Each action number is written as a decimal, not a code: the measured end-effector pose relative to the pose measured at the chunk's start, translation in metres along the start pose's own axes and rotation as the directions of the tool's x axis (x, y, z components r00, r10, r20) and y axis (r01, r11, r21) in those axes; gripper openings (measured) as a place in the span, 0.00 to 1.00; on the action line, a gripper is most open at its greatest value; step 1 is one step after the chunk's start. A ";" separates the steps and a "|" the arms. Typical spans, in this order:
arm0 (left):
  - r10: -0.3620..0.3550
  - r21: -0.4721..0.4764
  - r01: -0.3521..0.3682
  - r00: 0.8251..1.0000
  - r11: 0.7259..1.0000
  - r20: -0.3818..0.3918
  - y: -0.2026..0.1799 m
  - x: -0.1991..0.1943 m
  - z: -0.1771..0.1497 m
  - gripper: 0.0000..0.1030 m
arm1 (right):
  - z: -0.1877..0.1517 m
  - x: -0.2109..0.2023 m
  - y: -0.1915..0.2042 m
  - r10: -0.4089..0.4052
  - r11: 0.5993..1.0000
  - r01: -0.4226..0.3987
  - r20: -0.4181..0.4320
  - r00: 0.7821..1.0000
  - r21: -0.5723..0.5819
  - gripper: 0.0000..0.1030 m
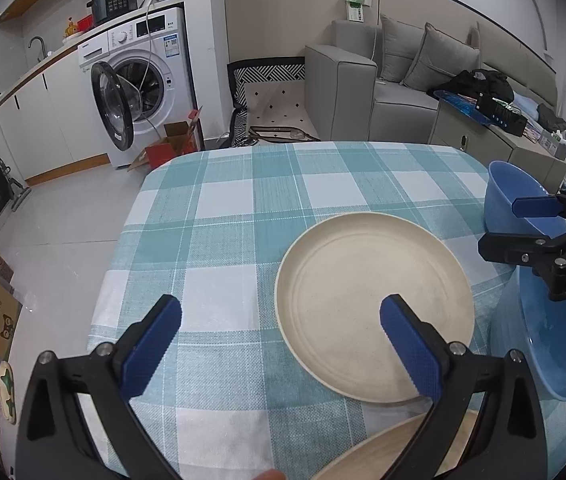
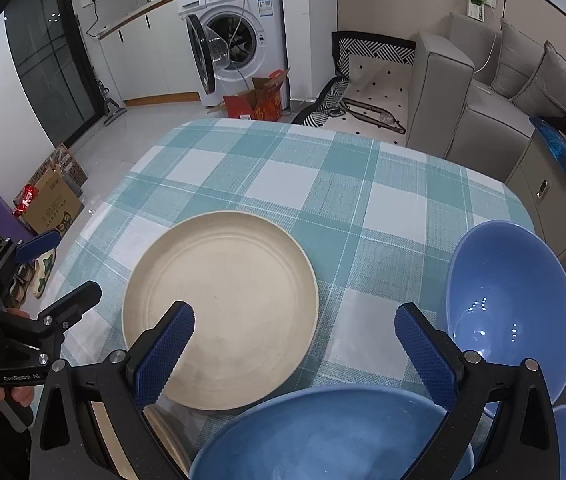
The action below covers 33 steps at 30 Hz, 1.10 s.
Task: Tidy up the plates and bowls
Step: 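Move both tools toward the rim of the smaller cream plate, then close both grippers on the rim of the smaller cream plate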
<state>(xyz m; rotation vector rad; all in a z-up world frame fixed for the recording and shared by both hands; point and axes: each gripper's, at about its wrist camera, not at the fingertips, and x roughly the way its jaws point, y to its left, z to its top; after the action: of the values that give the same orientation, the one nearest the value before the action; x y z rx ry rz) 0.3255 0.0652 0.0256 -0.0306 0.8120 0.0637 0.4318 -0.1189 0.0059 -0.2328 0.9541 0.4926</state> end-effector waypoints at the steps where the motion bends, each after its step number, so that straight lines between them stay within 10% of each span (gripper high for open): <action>1: 0.000 -0.002 0.000 1.000 1.000 -0.003 0.001 0.002 0.000 0.98 | 0.000 0.003 0.000 -0.002 1.000 0.002 -0.009 1.000 -0.003 0.99; 33: 0.008 0.012 -0.007 0.992 1.000 -0.127 -0.001 0.051 -0.011 0.98 | 0.003 0.075 0.004 -0.029 0.996 0.010 -0.234 0.972 -0.083 0.93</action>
<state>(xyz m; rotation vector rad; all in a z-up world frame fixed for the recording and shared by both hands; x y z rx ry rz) 0.3528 0.0656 -0.0192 -0.0204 0.9397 0.0643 0.4679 -0.0915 -0.0537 -0.3806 1.1625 0.4935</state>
